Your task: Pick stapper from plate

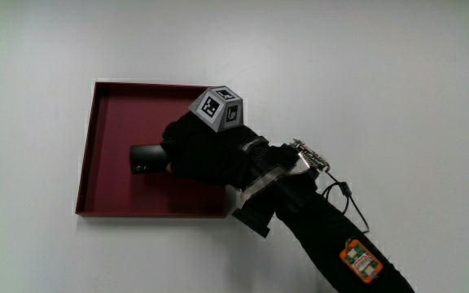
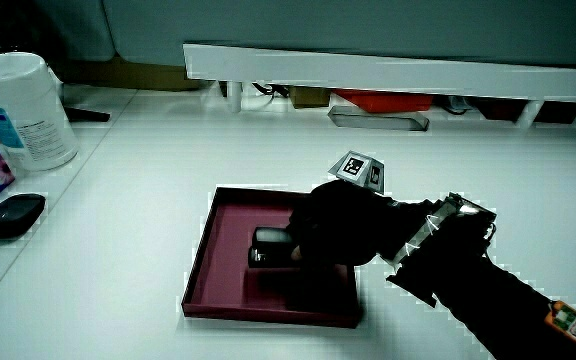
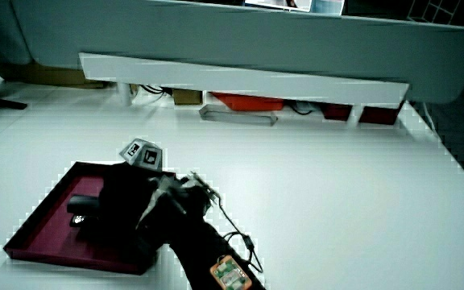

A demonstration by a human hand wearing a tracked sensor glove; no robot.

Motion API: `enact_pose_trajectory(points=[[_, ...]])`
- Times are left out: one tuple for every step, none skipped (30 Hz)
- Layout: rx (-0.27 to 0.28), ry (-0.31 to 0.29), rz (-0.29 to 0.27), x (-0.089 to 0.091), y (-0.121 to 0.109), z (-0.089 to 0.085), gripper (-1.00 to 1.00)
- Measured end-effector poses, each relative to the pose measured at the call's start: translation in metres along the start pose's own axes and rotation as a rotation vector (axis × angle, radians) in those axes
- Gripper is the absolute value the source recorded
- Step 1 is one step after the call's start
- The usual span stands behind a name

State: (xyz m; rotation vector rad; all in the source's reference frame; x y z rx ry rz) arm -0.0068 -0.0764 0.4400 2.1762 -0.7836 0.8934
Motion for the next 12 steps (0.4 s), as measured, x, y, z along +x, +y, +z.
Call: enact_pose_trajectory(points=[[-0.030,0.065,0.095,0.018,0.010,-0.007,1.00],[-0.007,0.062,0.140,0.022,0.010,-0.005,1.00],[0.002,0.033,0.077,0.012,-0.001,0.006,1.00],[0.012,0.004,0.013,0.002,-0.011,0.017,1.00],[0.041,-0.009,0.003,-0.002,-0.017,0.024,1.00],[0.045,-0.009,0.009,-0.001,-0.019,0.027,1.00],[0.034,0.034,0.096,0.010,-0.015,0.027,1.00],[0.062,0.014,0.015,-0.003,-0.027,0.038,1.00],[0.069,0.017,0.137,0.014,-0.019,0.035,1.00],[0.078,0.028,0.155,0.016,-0.021,0.040,1.00],[0.112,-0.006,0.205,0.018,-0.023,0.045,1.00],[0.113,0.029,0.193,0.019,-0.028,0.050,1.00]])
